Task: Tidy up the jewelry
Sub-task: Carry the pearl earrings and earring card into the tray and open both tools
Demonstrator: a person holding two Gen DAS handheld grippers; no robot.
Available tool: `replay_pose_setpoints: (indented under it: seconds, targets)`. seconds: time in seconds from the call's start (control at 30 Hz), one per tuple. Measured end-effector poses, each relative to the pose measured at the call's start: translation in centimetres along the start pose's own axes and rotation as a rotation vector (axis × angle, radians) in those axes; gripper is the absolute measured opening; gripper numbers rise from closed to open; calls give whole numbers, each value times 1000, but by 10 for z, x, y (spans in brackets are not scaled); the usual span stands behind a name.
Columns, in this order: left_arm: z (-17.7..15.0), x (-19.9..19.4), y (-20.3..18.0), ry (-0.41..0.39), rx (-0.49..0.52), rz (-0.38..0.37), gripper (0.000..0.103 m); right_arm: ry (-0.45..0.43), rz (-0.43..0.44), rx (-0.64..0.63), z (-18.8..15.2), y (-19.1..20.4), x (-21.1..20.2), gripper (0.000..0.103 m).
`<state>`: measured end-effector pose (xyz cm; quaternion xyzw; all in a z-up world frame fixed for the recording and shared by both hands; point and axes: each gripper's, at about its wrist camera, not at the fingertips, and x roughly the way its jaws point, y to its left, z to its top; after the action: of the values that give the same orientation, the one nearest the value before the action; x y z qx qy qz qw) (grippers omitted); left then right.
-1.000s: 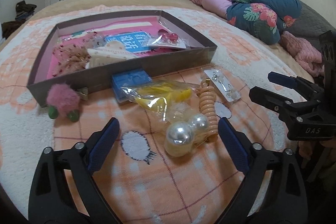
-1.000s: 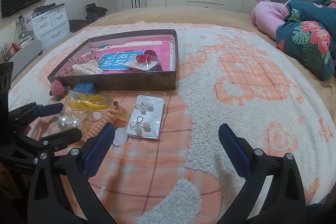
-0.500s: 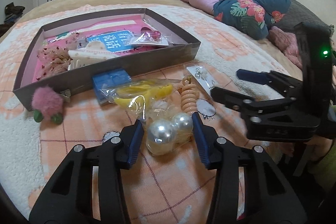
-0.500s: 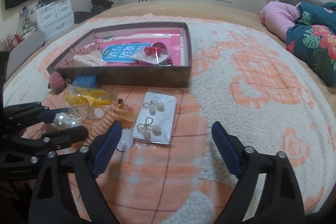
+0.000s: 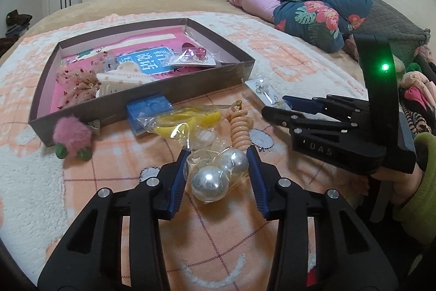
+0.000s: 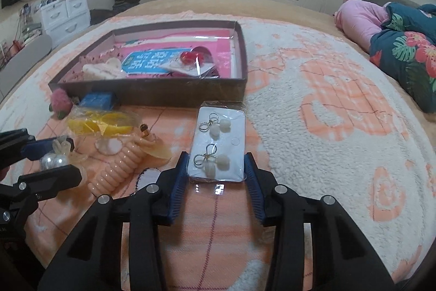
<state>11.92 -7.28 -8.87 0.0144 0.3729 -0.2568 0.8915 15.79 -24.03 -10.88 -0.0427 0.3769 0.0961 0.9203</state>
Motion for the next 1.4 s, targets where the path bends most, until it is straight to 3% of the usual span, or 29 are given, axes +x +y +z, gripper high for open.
replay_pose_setpoints:
  seconds: [0.23, 0.57, 1.4]
  targets:
    - [-1, -10, -3, -20, 4, -10, 33, -57, 21, 50, 0, -10, -19, 39]
    - [4, -32, -4, -73, 3, 16, 33, -102, 72, 10, -2, 4, -40, 39]
    - [14, -52, 45, -146, -116, 120, 33, -183, 201, -112, 8, 53, -66, 39]
